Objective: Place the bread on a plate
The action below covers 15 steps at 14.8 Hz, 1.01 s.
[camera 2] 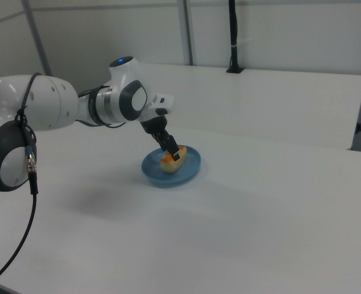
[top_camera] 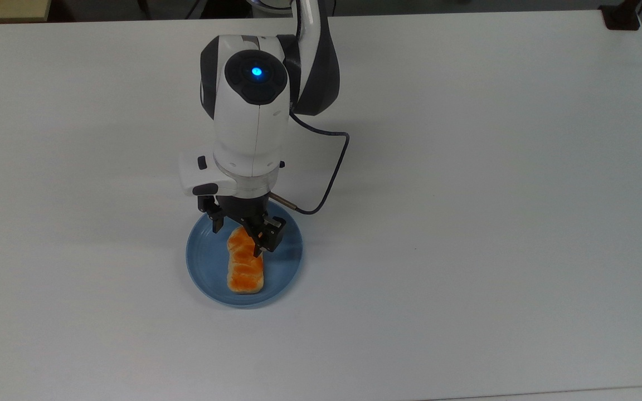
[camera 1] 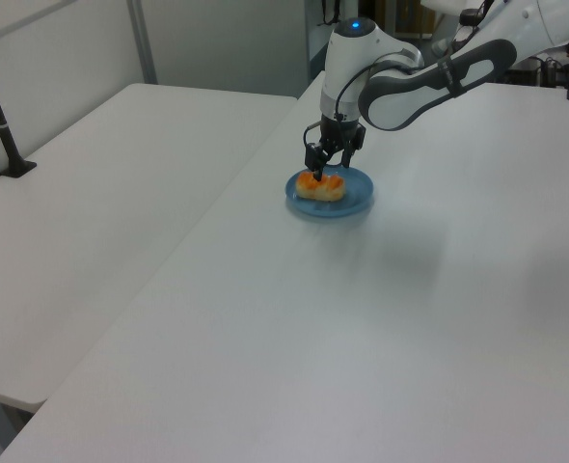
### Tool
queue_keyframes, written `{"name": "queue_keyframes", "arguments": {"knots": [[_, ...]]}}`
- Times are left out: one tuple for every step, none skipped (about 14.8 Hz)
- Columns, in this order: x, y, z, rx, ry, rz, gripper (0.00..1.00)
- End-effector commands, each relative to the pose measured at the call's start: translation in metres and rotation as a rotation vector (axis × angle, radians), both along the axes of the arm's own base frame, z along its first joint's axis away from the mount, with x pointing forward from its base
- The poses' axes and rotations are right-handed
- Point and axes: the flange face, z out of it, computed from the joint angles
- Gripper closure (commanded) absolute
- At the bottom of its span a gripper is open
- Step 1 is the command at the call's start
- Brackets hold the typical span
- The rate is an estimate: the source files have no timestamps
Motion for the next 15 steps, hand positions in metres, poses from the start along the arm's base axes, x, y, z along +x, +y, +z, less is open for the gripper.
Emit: {"name": "queue_keyframes", "arguments": {"knots": [[-0.001, 0.001, 0.009, -0.029, 0.017, 0.015, 0.16], [-0.003, -0.001, 0.02, -0.03, 0.005, 0.012, 0.16], [-0.01, -0.003, 0.033, -0.033, 0.009, 0.016, 0.15], [-0.022, -0.007, 0.053, -0.036, 0.024, 0.024, 0.15], [-0.037, -0.012, 0.075, -0.043, 0.058, 0.039, 0.14], [-0.054, -0.014, 0.098, -0.032, 0.105, 0.071, 0.14], [-0.077, -0.017, 0.137, 0.019, 0.178, 0.169, 0.14], [-0.095, -0.025, 0.159, 0.048, 0.236, 0.241, 0.14], [-0.116, -0.038, 0.185, 0.053, 0.283, 0.288, 0.14], [-0.143, -0.059, 0.217, 0.053, 0.324, 0.332, 0.14], [-0.159, -0.064, 0.236, 0.052, 0.345, 0.375, 0.1], [-0.176, -0.07, 0.252, 0.055, 0.373, 0.422, 0.09], [-0.191, -0.075, 0.264, 0.061, 0.401, 0.464, 0.07], [-0.204, -0.079, 0.277, 0.064, 0.41, 0.49, 0.04], [-0.214, -0.084, 0.288, 0.063, 0.398, 0.486, 0.01]]}}
